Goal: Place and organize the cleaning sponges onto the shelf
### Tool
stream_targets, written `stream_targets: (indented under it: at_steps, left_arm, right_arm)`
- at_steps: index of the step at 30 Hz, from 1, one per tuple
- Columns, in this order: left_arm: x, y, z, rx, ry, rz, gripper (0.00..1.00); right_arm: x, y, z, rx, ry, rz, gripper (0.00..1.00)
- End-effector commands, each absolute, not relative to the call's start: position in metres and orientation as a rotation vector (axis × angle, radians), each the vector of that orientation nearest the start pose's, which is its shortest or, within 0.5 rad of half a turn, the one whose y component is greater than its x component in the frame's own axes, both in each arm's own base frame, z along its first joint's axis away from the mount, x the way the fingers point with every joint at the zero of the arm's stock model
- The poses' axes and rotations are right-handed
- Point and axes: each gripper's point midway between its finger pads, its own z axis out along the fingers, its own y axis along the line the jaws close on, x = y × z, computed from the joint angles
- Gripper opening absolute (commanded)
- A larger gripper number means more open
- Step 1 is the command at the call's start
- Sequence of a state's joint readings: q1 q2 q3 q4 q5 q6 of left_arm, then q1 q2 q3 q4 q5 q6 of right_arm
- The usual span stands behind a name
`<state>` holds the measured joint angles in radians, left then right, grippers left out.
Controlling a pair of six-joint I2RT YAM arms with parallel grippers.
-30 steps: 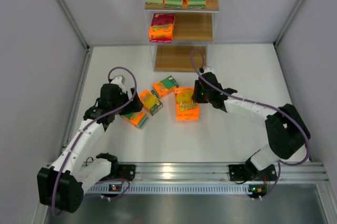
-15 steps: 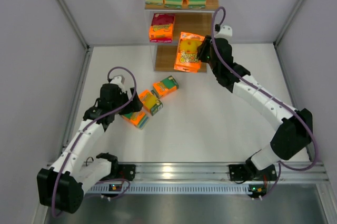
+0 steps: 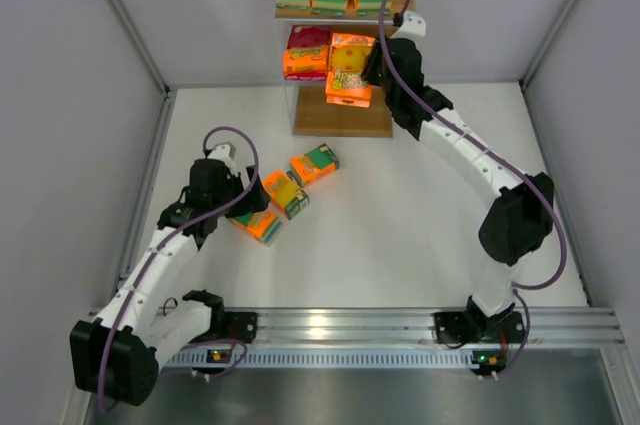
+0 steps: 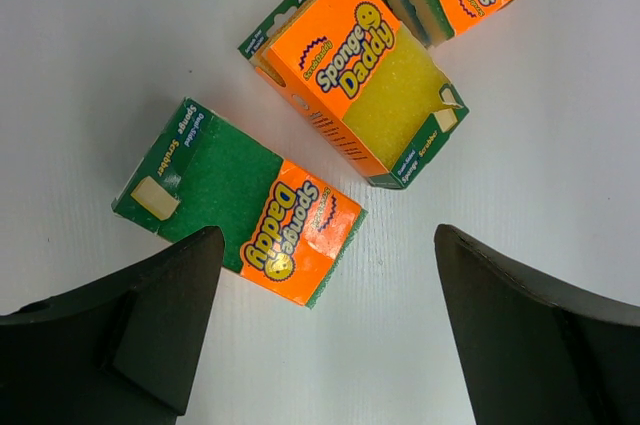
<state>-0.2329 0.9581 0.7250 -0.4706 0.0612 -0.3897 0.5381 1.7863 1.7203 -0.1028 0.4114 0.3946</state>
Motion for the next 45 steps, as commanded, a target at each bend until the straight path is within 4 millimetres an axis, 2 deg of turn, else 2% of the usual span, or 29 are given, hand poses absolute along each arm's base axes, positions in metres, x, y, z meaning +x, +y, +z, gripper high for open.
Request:
stream_targets:
  at_steps: [1, 9, 16, 18, 26, 27, 28, 34, 41, 44, 45]
  left_arm:
    - [0.281, -0.093, 0.152, -0.122, 2.244, -0.391, 0.93]
    - [0.281, -0.096, 0.151, -0.106, 2.247, -0.409, 0.93]
    - [0.282, -0.096, 0.152, -0.101, 2.243, -0.407, 0.93]
    - [0.281, -0.097, 0.153, -0.101, 2.241, -0.419, 0.93]
    - [0.289, -0.122, 0.164, -0.118, 2.189, -0.595, 0.92]
    - [0.29, -0.123, 0.165, -0.114, 2.187, -0.602, 0.92]
    - [0.291, -0.124, 0.166, -0.11, 2.186, -0.602, 0.92]
    - [0.29, -0.124, 0.168, -0.095, 2.172, -0.592, 0.92]
    - [0.294, -0.127, 0.176, -0.083, 2.155, -0.606, 0.92]
    - [0.306, -0.136, 0.196, -0.045, 2.111, -0.643, 0.92]
    - [0.309, -0.141, 0.195, -0.032, 2.12, -0.653, 0.92]
  right_arm:
    - [0.517, 0.228, 0.366, 0.234, 1.671, 0.328, 0.32]
    - [0.527, 0.223, 0.365, 0.306, 1.63, 0.327, 0.3]
    - [0.534, 0.225, 0.376, 0.336, 1.585, 0.351, 0.3]
    - [0.536, 0.227, 0.373, 0.333, 1.59, 0.346, 0.3]
    - [0.541, 0.225, 0.376, 0.346, 1.568, 0.345, 0.31]
    - [0.541, 0.225, 0.375, 0.347, 1.569, 0.34, 0.31]
    - [0.543, 0.226, 0.383, 0.346, 1.542, 0.348, 0.31]
    - [0.55, 0.228, 0.383, 0.36, 1.528, 0.357, 0.31]
    - [0.559, 0.229, 0.364, 0.361, 1.555, 0.329, 0.35]
    - [0.56, 0.23, 0.355, 0.356, 1.575, 0.32, 0.36]
    - [0.56, 0.229, 0.354, 0.357, 1.577, 0.32, 0.36]
